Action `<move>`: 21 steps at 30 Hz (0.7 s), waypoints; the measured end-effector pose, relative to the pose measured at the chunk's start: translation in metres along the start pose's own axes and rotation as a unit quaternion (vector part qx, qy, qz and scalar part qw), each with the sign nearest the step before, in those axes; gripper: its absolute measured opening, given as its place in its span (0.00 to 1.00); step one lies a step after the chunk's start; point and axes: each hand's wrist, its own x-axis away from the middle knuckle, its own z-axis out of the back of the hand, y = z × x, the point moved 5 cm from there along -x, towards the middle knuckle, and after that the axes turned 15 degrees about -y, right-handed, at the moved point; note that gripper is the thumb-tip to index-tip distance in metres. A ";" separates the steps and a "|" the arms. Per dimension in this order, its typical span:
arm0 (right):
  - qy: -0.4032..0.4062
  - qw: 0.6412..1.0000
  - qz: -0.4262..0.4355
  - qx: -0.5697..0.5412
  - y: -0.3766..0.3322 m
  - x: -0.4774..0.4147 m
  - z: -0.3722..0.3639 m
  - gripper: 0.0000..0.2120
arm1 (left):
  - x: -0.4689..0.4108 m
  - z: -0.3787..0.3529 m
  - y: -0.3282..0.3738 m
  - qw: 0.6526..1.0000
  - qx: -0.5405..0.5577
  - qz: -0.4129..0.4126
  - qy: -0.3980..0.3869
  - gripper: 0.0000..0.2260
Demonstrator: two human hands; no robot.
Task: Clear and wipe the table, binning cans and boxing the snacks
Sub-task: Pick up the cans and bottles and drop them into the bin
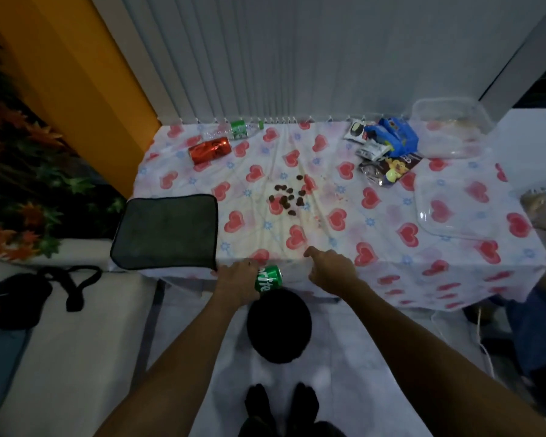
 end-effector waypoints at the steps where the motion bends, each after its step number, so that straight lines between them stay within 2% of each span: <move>1: 0.001 1.000 0.006 -0.008 0.002 0.003 -0.013 0.21 | -0.002 -0.014 0.001 1.000 0.005 -0.004 -0.007 0.29; 6: -0.069 0.996 -0.015 -0.048 0.016 0.010 -0.090 0.22 | -0.015 -0.089 0.009 0.995 0.039 0.007 -0.092 0.32; 12: -0.154 0.984 -0.046 -0.079 0.023 -0.007 -0.179 0.25 | -0.041 -0.158 0.008 0.974 0.171 0.056 -0.137 0.35; 16: -0.168 0.979 -0.054 -0.105 0.018 -0.029 -0.207 0.24 | -0.062 -0.180 0.005 0.955 0.226 0.094 -0.168 0.38; 21: -0.164 0.977 -0.070 -0.117 0.009 -0.049 -0.218 0.22 | -0.081 -0.185 0.004 0.949 0.237 0.124 -0.166 0.35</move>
